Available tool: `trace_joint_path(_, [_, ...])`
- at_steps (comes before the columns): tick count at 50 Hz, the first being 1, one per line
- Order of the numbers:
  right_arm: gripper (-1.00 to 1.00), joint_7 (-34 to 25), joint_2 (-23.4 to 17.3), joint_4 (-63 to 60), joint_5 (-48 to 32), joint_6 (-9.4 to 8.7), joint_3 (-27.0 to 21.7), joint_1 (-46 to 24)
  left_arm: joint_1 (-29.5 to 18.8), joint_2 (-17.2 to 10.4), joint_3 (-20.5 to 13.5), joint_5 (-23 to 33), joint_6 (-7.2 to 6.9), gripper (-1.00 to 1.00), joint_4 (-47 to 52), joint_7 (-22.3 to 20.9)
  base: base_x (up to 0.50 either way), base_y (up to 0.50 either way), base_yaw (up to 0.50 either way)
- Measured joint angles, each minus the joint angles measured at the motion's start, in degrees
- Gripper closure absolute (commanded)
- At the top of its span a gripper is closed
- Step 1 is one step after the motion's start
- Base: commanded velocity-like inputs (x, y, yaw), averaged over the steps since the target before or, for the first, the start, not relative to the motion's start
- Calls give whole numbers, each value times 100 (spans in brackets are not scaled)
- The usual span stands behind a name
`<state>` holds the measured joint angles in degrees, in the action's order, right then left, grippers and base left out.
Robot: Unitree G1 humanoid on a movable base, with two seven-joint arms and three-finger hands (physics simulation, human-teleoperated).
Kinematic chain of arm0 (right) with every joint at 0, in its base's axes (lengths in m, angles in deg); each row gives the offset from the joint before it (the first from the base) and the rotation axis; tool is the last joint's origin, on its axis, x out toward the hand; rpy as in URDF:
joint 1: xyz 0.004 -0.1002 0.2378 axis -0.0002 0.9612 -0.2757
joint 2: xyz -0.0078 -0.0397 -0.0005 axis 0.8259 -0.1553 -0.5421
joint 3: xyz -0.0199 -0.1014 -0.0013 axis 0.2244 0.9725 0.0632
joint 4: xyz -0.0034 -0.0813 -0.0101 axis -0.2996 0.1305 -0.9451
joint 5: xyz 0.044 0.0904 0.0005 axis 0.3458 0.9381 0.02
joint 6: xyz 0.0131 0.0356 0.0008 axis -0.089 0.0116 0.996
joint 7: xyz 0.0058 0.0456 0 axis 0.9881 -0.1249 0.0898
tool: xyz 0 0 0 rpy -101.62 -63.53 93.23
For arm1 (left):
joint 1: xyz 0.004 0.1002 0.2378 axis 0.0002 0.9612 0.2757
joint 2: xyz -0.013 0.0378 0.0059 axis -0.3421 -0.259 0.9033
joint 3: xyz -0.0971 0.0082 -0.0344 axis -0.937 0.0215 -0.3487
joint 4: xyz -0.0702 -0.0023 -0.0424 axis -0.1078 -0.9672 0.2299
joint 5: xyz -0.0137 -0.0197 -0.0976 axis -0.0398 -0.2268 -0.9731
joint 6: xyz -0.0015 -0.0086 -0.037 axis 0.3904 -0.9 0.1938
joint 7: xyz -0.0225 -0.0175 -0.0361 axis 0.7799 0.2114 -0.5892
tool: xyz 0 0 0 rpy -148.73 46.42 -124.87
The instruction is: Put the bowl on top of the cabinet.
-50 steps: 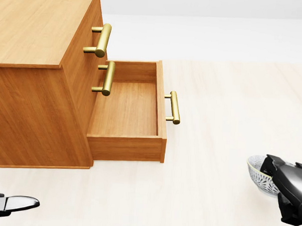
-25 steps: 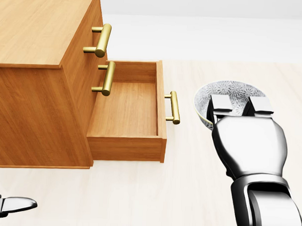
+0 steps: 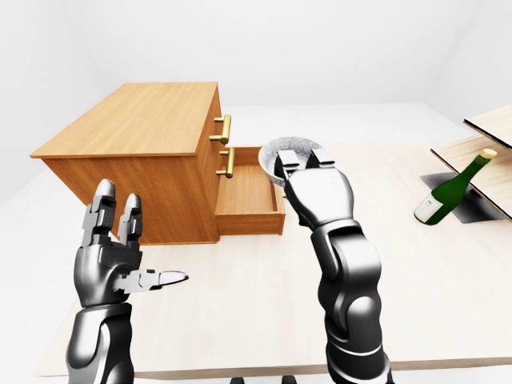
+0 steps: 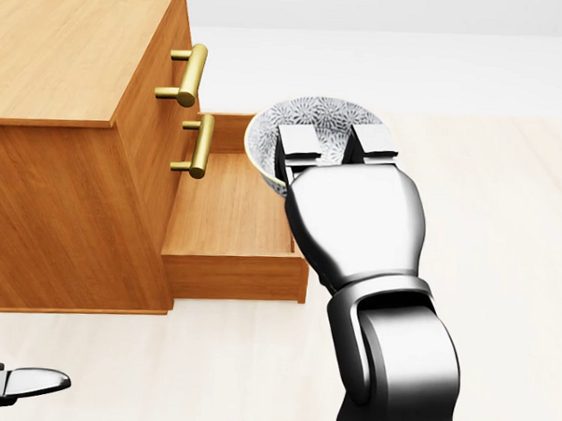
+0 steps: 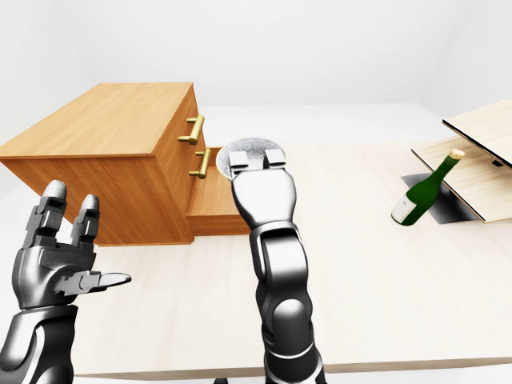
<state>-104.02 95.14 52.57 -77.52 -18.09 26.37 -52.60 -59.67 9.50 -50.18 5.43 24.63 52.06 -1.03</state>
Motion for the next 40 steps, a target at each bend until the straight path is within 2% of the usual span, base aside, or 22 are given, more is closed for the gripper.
trace_joint_path(8, [100, 0, 74, 50, 0, 0, 51, -88, 0, 0, 5, 3, 0, -100, -3, 0, 0, 0, 0])
trace_joint_path(14, [100, 0, 19, 207, 46, 0, -68, -504, -14, -6, 12, 11, 0, -100, -15, 10, 0, 0, 0])
trace_joint_path(20, [100, 0, -204, 611, 129, 0, -316, -1325, -29, -15, 13, 12, 0, -100, -23, 20, 0, 0, 0])
trace_joint_path(31, [100, 0, -929, 1863, 593, 0, -761, -3174, -49, -24, 28, 25, 0, -100, -37, 39, 0, 0, 0])
trace_joint_path(40, [100, 0, -1517, 3569, 1348, 0, -991, -4690, -71, -33, 26, 28, 0, -100, -68, 55, 0, 0, 0])
